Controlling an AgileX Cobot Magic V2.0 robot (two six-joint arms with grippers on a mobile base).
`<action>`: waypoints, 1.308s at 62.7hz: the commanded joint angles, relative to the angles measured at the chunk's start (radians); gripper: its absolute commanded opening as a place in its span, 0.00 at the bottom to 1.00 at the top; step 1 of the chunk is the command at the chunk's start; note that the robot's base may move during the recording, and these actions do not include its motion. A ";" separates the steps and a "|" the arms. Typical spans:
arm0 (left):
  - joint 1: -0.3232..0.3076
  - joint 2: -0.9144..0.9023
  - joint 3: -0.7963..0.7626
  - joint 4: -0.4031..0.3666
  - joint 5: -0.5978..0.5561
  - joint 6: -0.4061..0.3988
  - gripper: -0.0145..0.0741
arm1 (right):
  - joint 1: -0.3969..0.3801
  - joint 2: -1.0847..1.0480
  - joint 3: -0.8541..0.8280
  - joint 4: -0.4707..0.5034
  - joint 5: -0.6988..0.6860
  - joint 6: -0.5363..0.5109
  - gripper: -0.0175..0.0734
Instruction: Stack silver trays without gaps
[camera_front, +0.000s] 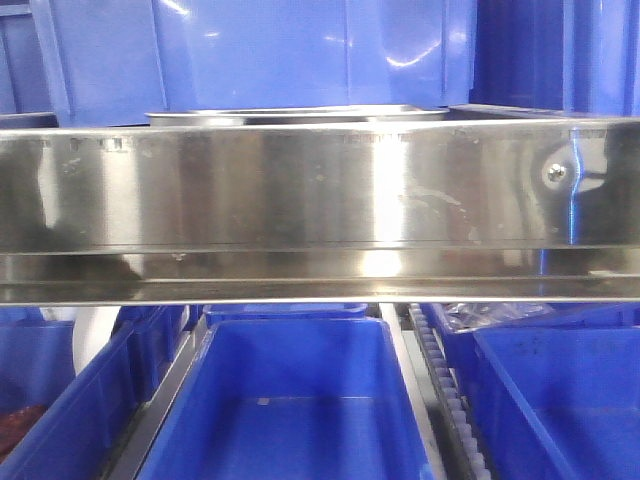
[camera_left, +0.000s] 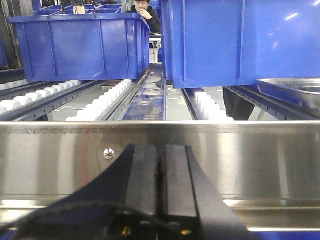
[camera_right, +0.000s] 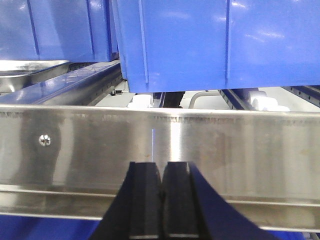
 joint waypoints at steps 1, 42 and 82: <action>0.001 -0.016 -0.004 -0.006 -0.096 0.001 0.11 | 0.002 -0.019 -0.001 0.002 -0.084 -0.011 0.25; 0.001 -0.010 -0.070 -0.020 -0.181 -0.001 0.11 | 0.001 -0.019 -0.003 0.011 -0.246 -0.010 0.25; -0.029 0.492 -0.769 -0.067 0.326 0.014 0.70 | 0.019 0.416 -0.603 0.051 -0.059 -0.005 0.86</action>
